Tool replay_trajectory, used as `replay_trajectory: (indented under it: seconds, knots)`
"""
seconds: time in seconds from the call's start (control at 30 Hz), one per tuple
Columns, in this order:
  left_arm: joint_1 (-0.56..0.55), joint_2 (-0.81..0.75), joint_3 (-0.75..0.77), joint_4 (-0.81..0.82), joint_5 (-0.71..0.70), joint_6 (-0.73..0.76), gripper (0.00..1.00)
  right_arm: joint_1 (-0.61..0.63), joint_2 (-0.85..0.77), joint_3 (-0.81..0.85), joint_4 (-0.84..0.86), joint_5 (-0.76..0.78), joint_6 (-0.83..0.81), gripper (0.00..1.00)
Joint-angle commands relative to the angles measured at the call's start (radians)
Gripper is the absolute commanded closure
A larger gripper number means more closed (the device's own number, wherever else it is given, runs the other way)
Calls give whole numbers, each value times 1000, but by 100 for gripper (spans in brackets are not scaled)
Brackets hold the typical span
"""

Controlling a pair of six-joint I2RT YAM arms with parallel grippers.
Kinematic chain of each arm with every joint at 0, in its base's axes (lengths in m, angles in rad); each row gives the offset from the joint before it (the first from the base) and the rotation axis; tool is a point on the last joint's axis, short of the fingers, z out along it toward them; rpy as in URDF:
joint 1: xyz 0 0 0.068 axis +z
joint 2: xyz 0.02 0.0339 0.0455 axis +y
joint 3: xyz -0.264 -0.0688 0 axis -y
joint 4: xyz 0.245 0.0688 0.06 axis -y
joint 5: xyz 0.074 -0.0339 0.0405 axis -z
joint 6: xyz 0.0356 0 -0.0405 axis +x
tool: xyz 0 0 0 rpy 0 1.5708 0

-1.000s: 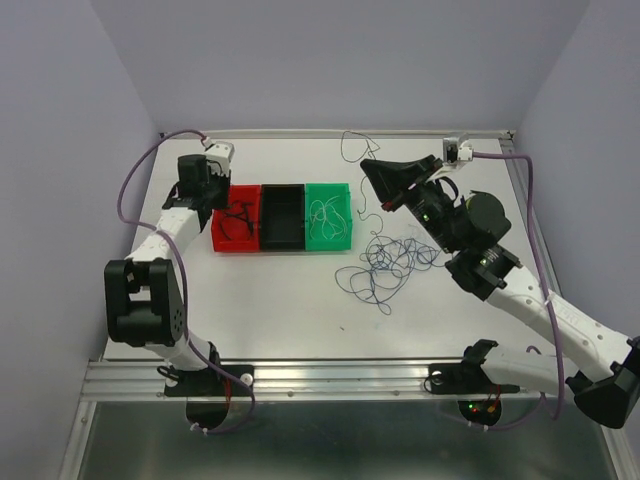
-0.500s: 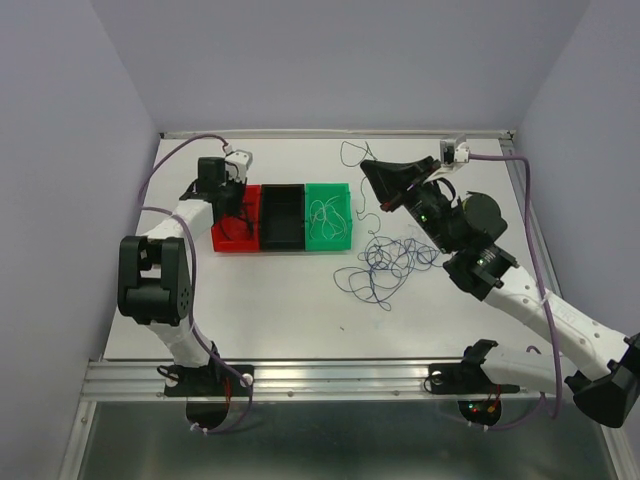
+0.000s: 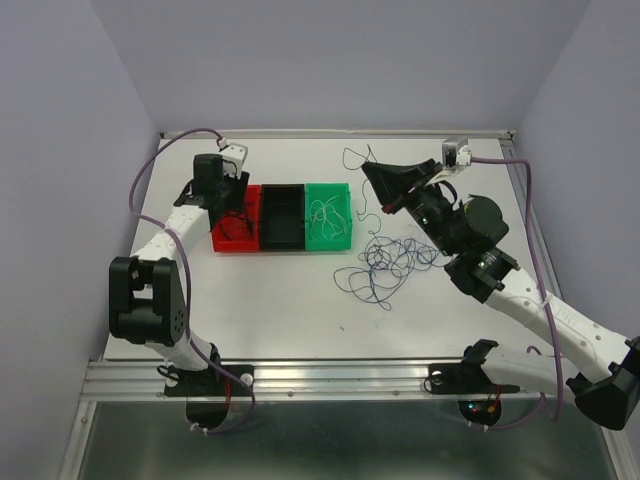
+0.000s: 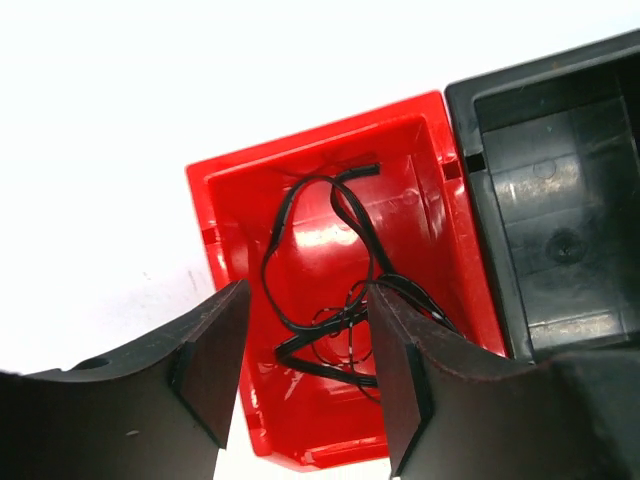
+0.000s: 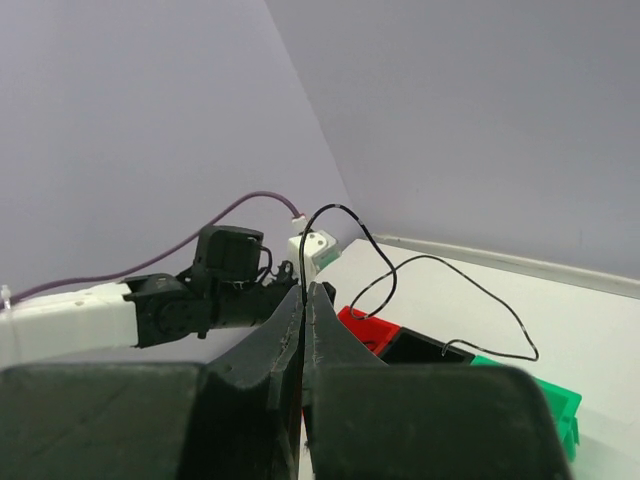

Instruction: Untangle the cables

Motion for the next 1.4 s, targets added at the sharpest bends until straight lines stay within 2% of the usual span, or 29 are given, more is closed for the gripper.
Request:
replay_trajectory:
  seconds: [0.0, 0.1, 0.3, 0.37, 0.5, 0.7, 0.83, 1.0, 1.17, 1.37]
  knots:
    - [-22, -79, -21, 66, -110, 15, 36, 1, -2, -6, 55, -2, -3, 100]
    - [-40, -103, -47, 102, -191, 23, 35, 1, 10, -3, 55, -8, 0, 99]
    - [-45, -195, -96, 163, -227, 22, 36, 2, 12, -8, 58, -11, 4, 99]
    - [-45, -234, -111, 165, -193, 19, 35, 1, 13, -9, 60, -11, 3, 99]
    - [-60, -290, -113, 47, -20, 9, 34, 1, 15, -11, 60, -14, 3, 99]
    - [-77, -363, -151, -28, 21, 29, 33, 1, 10, -15, 58, -13, 0, 99]
    - [-85, -332, -153, -85, 101, 52, 33, 1, 19, -9, 55, -11, -2, 99]
    - [-91, -266, -140, -99, 57, 52, 39, 1, 35, -2, 55, -11, 1, 99]
    - [-89, -287, -160, -111, 15, 58, 31, 2, 41, 3, 55, -2, -2, 99]
    - [-91, -257, -188, -105, 3, 75, 30, 1, 50, 8, 56, -5, 1, 99]
